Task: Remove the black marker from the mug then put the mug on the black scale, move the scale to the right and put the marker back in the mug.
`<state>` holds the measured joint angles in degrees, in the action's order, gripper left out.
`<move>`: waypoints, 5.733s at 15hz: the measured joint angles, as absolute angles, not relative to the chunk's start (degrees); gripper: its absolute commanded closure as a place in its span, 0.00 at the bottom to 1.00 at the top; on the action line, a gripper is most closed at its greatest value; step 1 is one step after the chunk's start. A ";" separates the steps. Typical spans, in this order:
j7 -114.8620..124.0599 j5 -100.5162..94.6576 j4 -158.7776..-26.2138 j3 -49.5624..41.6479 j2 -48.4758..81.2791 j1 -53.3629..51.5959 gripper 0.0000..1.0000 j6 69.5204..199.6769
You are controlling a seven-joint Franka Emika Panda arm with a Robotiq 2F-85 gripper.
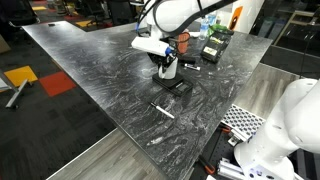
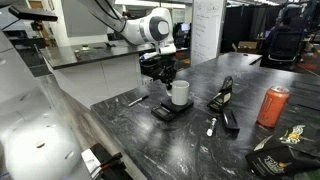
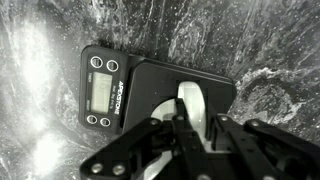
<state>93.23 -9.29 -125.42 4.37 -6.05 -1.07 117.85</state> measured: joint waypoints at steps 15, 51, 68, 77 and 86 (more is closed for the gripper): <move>93.46 -9.30 -121.94 5.87 -4.36 -3.94 0.00 115.73; 119.72 -25.63 -125.11 7.86 4.90 -8.00 0.00 114.84; 120.72 -27.94 -129.50 3.29 1.83 -7.12 0.00 114.27; 120.07 -28.74 -133.76 2.56 -3.96 -5.11 0.00 114.73; 103.04 -16.04 -133.33 5.35 -4.26 -6.58 0.00 135.89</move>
